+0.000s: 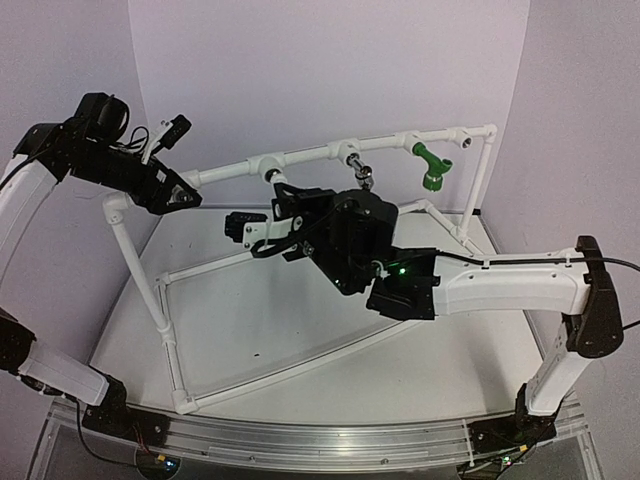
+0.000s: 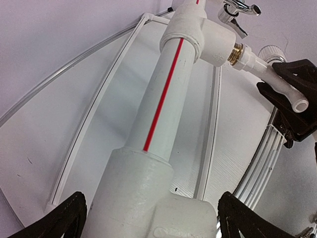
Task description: Install the water faucets
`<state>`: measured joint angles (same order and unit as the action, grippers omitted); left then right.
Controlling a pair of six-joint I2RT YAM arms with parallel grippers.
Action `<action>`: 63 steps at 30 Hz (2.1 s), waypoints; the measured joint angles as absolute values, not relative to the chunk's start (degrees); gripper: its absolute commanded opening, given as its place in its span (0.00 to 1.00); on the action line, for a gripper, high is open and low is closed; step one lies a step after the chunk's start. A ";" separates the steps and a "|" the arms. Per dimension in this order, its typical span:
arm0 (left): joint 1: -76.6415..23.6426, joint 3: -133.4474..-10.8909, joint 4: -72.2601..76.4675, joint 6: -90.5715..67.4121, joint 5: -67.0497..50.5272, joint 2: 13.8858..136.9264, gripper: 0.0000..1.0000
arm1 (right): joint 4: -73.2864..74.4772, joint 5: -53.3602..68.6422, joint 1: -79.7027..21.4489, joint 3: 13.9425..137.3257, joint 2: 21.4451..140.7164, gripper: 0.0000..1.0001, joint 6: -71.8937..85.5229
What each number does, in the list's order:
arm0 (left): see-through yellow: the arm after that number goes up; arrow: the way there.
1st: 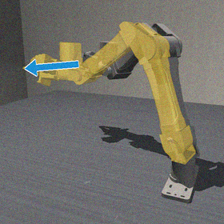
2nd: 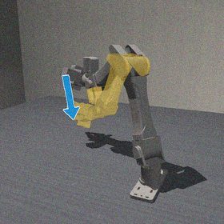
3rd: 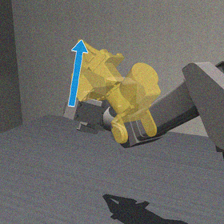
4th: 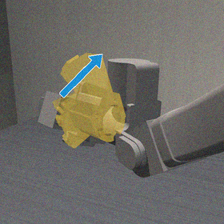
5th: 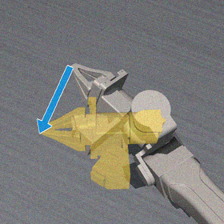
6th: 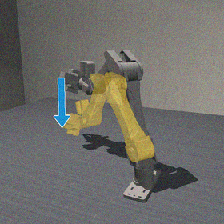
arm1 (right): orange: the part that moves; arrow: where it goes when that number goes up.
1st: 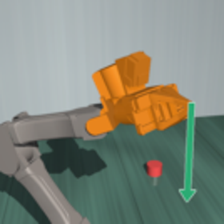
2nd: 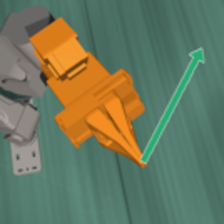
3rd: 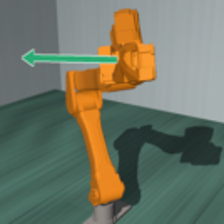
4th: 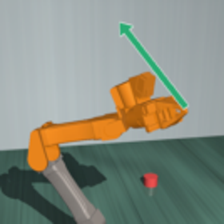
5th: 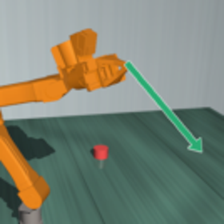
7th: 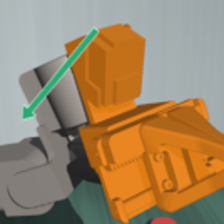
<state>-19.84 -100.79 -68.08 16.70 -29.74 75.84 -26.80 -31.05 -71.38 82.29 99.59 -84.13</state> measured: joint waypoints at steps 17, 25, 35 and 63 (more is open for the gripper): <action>-19.86 -100.79 -68.39 16.69 -29.54 75.92 0.90 | -28.16 -29.13 -70.93 83.72 101.19 0.00 -84.64; -19.84 -100.68 -67.85 16.69 -28.78 76.13 0.90 | -28.16 -27.75 -70.05 83.72 101.19 0.00 -84.62; -19.81 -100.71 -67.50 16.69 -28.35 76.42 0.89 | -28.16 -27.20 -69.42 83.70 101.19 0.00 -82.65; -19.66 -100.71 -67.22 16.68 -27.67 76.60 0.87 | -26.55 -35.23 -68.53 86.13 103.33 0.00 -59.42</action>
<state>-19.66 -100.71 -67.22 16.68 -27.67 76.60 -26.55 -35.23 -68.53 86.13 103.33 -59.42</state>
